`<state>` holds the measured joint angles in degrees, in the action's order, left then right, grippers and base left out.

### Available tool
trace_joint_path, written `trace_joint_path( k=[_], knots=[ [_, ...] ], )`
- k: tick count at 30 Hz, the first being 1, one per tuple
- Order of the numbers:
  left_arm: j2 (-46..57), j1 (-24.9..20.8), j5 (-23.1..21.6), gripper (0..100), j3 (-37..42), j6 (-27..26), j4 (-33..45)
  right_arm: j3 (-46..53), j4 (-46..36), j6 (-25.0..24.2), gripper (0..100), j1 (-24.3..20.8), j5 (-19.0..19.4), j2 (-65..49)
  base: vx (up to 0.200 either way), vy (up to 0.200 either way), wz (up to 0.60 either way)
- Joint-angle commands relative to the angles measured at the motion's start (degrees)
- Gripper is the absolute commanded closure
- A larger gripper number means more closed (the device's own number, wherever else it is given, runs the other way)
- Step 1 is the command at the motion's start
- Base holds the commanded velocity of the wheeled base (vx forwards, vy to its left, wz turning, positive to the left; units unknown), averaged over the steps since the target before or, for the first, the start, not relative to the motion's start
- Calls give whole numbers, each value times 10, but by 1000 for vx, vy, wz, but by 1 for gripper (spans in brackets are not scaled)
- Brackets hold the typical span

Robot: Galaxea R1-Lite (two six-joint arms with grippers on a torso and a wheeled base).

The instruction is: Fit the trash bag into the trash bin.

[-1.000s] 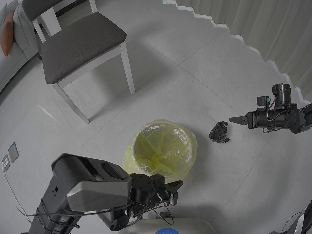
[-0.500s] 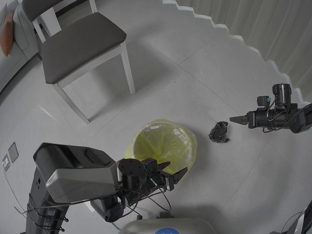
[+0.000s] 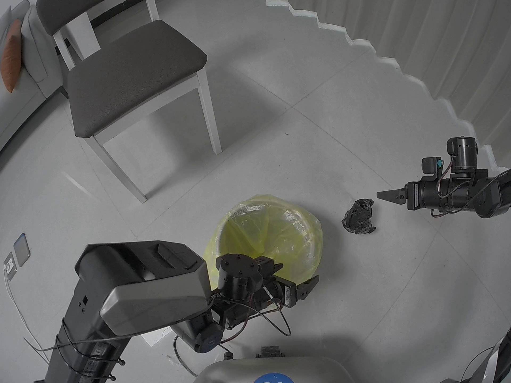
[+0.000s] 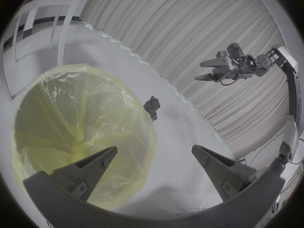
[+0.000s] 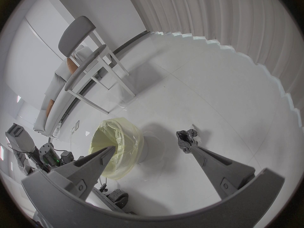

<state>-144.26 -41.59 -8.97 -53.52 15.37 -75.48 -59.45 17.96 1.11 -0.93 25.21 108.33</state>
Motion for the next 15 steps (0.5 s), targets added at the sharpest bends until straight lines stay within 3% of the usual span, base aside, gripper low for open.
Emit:
trace_joint_path(
  k=[1, 11, 12, 15],
  knots=[
    [-26, -6, 0, 0, -18, -2, 5, 2, 0, 0, 0, 1, 0, 0, 0, 0, 0],
    [-34, -14, 1, 0, -27, -5, 3, 9, 1, 1, 0, 9, 0, -1, 0, 0, 0],
    [-33, -15, 2, 100, -26, -5, 3, 10, 1, 1, 0, 10, 0, -1, 0, 0, 0],
    [-30, -24, 4, 100, -26, -4, 3, 14, 1, 1, 0, 10, 0, -10, 0, 0, 0]
  ],
)
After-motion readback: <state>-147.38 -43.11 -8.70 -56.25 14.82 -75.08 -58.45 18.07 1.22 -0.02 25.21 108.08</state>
